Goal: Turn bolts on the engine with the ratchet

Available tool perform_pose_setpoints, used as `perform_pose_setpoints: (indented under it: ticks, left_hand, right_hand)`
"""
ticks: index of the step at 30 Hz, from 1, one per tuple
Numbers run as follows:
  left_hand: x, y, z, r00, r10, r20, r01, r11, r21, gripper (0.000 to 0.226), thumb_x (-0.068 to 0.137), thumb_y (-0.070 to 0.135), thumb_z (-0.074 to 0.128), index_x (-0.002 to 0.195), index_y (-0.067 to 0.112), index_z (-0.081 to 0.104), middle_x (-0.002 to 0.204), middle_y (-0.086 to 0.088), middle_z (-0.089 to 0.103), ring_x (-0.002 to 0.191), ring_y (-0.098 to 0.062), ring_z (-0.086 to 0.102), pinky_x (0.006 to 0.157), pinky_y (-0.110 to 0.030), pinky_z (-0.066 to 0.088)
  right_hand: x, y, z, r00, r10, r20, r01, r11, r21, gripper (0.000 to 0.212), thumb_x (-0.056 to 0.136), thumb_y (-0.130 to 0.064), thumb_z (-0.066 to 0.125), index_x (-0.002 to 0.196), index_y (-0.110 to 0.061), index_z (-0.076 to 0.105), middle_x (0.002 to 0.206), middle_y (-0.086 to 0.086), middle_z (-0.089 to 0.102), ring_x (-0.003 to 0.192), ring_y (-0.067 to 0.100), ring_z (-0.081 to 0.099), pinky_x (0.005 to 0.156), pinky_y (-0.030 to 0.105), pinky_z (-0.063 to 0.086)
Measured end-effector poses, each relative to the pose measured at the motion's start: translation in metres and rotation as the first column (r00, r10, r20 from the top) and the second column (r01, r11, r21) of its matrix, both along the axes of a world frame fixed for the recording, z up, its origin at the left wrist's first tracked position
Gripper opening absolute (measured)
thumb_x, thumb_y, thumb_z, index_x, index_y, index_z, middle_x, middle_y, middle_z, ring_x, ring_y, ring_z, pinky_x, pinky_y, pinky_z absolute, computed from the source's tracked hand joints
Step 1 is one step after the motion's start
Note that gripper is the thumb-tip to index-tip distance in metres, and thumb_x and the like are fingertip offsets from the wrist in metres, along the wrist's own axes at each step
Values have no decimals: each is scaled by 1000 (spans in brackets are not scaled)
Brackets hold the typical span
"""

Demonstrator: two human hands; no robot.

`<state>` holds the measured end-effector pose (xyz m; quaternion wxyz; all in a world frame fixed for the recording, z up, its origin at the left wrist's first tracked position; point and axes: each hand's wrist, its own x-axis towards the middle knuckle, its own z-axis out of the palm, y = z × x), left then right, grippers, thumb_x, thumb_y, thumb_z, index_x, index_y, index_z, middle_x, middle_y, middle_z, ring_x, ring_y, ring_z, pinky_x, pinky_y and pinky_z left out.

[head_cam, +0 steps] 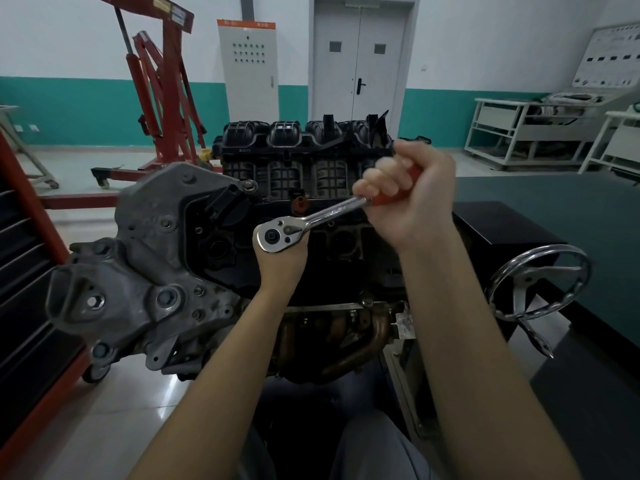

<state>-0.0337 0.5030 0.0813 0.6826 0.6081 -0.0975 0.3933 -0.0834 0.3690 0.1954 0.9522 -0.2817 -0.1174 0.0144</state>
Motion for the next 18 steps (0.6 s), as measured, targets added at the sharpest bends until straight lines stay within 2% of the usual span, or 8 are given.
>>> perform_pose_setpoints:
  ticks: [3, 6, 7, 9, 12, 15, 18]
  left_hand:
    - [2, 3, -5, 997, -1, -74, 1, 1000, 6, 48, 80, 9, 57, 43, 34, 41, 44, 19, 36, 42, 0, 32, 48, -10, 28]
    - [4, 10, -9, 973, -50, -225, 59, 998, 33, 33, 90, 7, 56, 64, 23, 45, 61, 13, 40, 56, -1, 34, 60, -16, 32]
    - [2, 10, -6, 974, -33, -223, 31, 999, -12, 33, 87, 11, 57, 62, 25, 41, 60, 16, 39, 54, 0, 34, 58, -14, 32]
    - [-3, 7, 0, 995, -21, -101, 11, 995, -97, 41, 77, 13, 58, 52, 32, 31, 47, 19, 31, 46, -1, 28, 49, -15, 27]
    - [-7, 3, 3, 998, -15, -66, 7, 993, -117, 53, 80, 11, 61, 47, 35, 27, 45, 17, 27, 46, -2, 25, 49, -20, 27]
    - [-5, 4, 0, 996, -14, -92, 5, 995, -101, 57, 85, -1, 58, 50, 27, 22, 42, 17, 23, 41, -2, 21, 46, -19, 23]
    - [-3, 4, 1, 996, 43, -84, -48, 998, -49, 55, 87, -11, 53, 54, 22, 24, 44, 17, 27, 39, -1, 25, 45, -12, 24]
  right_hand:
    - [8, 2, 10, 999, 53, 1, -52, 997, -48, 42, 87, -6, 44, 48, -18, 33, 40, -6, 25, 37, 10, 23, 43, 20, 29]
    - [-10, 8, -9, 999, -31, 39, 29, 999, 46, 35, 79, -6, 49, 49, -19, 36, 41, -6, 27, 39, 11, 24, 45, 20, 31]
    - [-20, 11, -21, 996, -80, 46, 75, 992, 104, 34, 80, -7, 49, 51, -19, 36, 42, -5, 27, 40, 12, 25, 45, 21, 33]
    - [-42, 20, -45, 987, -157, 29, 147, 963, 225, 36, 86, -9, 46, 53, -19, 37, 44, -4, 29, 42, 13, 30, 48, 24, 39]
    - [-65, 32, -71, 982, -187, -28, 185, 914, 361, 41, 90, -11, 41, 49, -18, 40, 44, -2, 32, 44, 14, 36, 53, 28, 45]
    - [-65, 29, -70, 983, -184, -23, 180, 915, 360, 42, 90, -11, 38, 48, -18, 38, 43, -2, 30, 42, 14, 33, 50, 27, 43]
    - [-43, 16, -45, 988, -153, 27, 142, 959, 247, 40, 88, -8, 39, 50, -19, 34, 41, -4, 26, 39, 13, 26, 45, 21, 37]
